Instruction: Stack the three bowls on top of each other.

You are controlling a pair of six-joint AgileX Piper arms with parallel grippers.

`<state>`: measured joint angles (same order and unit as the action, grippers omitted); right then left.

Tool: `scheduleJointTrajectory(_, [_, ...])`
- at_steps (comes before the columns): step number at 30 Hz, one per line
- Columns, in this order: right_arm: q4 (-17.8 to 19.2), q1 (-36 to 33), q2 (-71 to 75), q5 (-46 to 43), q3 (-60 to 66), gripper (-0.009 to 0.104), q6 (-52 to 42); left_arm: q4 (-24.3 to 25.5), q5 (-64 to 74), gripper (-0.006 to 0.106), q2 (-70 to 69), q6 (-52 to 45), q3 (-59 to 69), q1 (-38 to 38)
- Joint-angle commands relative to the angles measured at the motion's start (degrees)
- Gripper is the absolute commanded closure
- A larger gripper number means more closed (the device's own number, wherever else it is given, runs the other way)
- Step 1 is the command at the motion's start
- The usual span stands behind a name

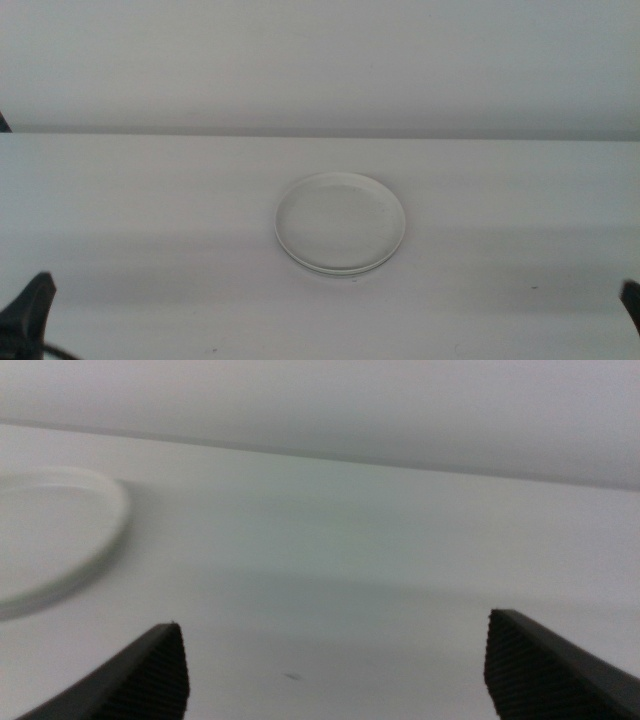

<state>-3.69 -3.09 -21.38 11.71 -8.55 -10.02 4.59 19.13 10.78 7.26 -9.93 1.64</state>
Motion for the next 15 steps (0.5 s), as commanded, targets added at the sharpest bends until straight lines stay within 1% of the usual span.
scheduleJointTrajectory(1, [1.1, 3.37, 4.85, -0.89, 4.0, 0.016, -0.04, -0.1, -3.34, 0.007, -3.57, 0.47, 3.36, -1.27])
scheduleJointTrajectory(3, [1.83, 4.31, 8.31, -0.89, 6.93, 0.016, -0.04, -0.1, -5.4, 0.007, -6.57, 0.47, 6.2, -1.83])
scheduleJointTrajectory(4, [2.6, 4.31, 10.09, -0.89, 8.38, 0.016, -0.04, -0.1, -6.52, 0.007, -8.02, 0.47, 7.31, -1.83])
scheduleJointTrajectory(5, [4.11, 4.18, 13.01, -0.89, 10.71, 0.016, -0.04, -0.1, -8.43, 0.007, -10.41, 0.47, 9.64, -1.83])
scheduleJointTrajectory(7, [5.36, 4.18, 15.85, 2.05, 10.72, 0.016, -0.04, -0.1, -9.69, 0.007, -12.05, 0.47, 11.68, -1.83])
scheduleJointTrajectory(8, [6.1, 4.18, 17.09, 2.17, 10.72, 0.016, -0.04, -0.1, -9.63, 0.007, -12.77, 0.47, 12.19, -1.83])
scheduleJointTrajectory(10, [6.46, 4.18, 19.36, 1.58, 10.72, 0.016, -0.04, -0.24, -7.51, 0.007, -12.88, 0.47, 12.08, -1.83])
scheduleJointTrajectory(15, [6.46, 4.18, 23.33, -2.89, 10.72, 0.016, -0.04, -0.56, -7.65, 0.007, -12.88, 0.47, 12.08, -1.83])
